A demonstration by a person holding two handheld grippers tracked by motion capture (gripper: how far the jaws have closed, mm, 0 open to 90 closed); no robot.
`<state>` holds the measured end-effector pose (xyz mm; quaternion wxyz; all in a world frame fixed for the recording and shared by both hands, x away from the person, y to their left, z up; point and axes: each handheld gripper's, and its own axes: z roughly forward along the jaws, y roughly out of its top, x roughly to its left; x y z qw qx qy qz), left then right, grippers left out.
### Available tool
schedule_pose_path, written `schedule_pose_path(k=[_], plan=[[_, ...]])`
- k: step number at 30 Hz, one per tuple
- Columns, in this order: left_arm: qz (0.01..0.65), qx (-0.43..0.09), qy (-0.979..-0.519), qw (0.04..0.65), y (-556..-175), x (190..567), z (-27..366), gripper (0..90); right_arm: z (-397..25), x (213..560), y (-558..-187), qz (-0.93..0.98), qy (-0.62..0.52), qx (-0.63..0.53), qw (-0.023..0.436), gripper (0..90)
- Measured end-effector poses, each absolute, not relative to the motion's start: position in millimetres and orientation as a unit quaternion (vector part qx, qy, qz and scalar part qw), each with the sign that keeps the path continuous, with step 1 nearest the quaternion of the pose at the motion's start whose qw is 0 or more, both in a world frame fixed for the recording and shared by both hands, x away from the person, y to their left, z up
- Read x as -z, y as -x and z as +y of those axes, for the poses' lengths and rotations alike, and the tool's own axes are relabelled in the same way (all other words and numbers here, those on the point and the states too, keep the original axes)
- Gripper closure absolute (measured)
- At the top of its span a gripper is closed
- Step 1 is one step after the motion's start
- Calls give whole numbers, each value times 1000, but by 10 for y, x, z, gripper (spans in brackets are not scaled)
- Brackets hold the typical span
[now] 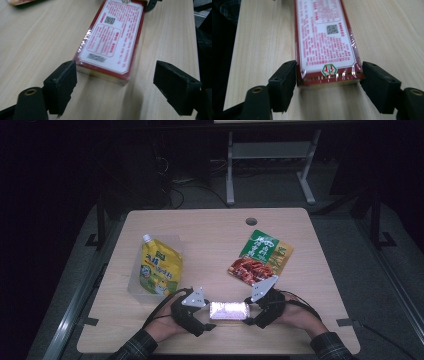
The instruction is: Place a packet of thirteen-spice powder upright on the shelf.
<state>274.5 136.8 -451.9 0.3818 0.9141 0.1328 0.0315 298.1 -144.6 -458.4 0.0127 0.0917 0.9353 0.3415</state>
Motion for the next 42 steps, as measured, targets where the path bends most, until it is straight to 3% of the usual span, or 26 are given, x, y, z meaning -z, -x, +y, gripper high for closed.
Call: schedule_pose_path(k=[11,15,21,24,42], plan=[[144,-37,-912,383,-2777,4503,1411,253,-1423,4603,-2948,940,-83,-331,20,313],[147,-44,-903,402,-2786,4457,1433,395,-1432,4599,-2938,940,-84,-331,22,316],[154,-51,-899,406,-2824,4391,1423,768,-1486,4546,-2903,943,-77,-323,21,319],[149,-40,-903,402,-2838,4404,1383,896,-1516,4503,-2902,942,-78,-326,24,321],[170,-16,-903,395,-2896,4492,1292,897,-1444,4051,-2875,918,-79,-386,32,323]])
